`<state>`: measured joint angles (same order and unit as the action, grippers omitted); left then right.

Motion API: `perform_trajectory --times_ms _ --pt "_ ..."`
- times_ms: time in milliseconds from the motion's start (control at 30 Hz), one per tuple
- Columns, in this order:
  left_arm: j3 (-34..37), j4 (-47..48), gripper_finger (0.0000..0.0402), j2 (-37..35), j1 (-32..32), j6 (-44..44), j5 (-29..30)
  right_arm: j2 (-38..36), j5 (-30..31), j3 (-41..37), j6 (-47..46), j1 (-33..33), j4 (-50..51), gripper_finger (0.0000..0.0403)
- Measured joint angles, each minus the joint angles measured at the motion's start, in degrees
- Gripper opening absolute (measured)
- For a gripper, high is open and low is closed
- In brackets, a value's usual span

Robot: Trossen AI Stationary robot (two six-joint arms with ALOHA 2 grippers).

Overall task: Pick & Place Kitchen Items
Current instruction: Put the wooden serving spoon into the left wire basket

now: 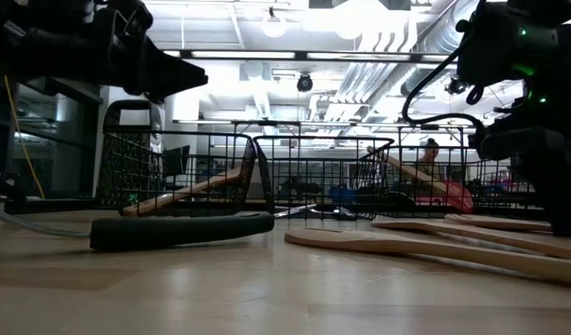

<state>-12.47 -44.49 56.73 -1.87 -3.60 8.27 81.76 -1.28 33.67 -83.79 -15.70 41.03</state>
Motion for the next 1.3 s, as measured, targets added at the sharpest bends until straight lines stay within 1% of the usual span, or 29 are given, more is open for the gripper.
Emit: perform_trajectory --times_ms 133,300,400,567,800,967,1100,1300 --pt "0.0 0.8 0.0118 0.0 0.0 0.0 0.0 0.0 0.0 0.0 0.0 0.0 0.0 0.0064" --pt "0.0 1.0 0.0118 0.0 0.0 0.0 0.0 -0.5 -0.1 0.0 1.3 0.0 0.0 0.0064" --pt "0.0 1.0 0.0118 0.0 0.0 0.0 0.0 -2.0 0.4 0.7 2.5 -0.1 0.2 0.0064" --pt "0.0 1.0 0.0118 0.0 0.0 0.2 0.0 -5.7 3.4 2.6 4.4 -0.2 -0.8 0.0064" --pt "0.0 1.0 0.0118 0.0 0.0 0.9 0.0 -10.8 7.6 3.1 6.1 -1.7 -4.0 0.0064" --pt "0.0 1.0 0.0118 0.0 0.0 0.9 -0.1 -14.1 10.0 3.1 7.4 -3.7 -7.2 0.0064" --pt "0.0 1.0 0.0118 0.0 0.0 1.1 -0.2 -16.2 10.5 3.1 8.4 -5.8 -10.0 0.0064" --pt "0.0 1.0 0.0118 0.0 0.0 2.1 -0.2 -18.1 15.4 3.2 10.5 -8.7 -14.5 0.0063"
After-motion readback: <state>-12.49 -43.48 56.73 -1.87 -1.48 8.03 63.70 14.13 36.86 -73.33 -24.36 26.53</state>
